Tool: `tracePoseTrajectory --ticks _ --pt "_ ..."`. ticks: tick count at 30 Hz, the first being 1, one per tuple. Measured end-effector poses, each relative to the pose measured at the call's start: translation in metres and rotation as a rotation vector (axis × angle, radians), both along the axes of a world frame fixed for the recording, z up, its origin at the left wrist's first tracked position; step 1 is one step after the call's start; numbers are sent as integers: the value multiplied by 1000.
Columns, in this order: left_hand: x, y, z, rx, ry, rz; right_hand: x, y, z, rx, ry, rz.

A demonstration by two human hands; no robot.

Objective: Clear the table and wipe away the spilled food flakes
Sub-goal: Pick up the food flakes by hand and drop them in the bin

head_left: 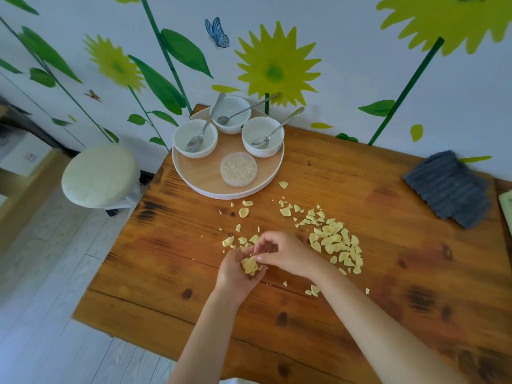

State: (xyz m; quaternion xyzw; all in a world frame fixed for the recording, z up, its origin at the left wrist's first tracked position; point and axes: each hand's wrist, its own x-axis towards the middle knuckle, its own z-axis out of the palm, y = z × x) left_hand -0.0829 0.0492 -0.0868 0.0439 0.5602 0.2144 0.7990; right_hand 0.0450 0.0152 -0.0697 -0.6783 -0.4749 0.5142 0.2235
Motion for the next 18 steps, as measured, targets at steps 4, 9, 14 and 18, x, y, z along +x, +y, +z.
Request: tracePoseTrajectory --ticks 4,9,14,18 --pt "-4 1 2 -10 -16 32 8 -3 -12 13 -327 -144" --pt "-16 1 -2 -8 46 80 9 -13 -32 -111 -570 -99" --pt "-25 0 -7 5 77 87 1 -16 -32 -100 -618 -76" --pt "-25 -1 -8 32 31 69 -11 -13 -12 -16 -322 -127"
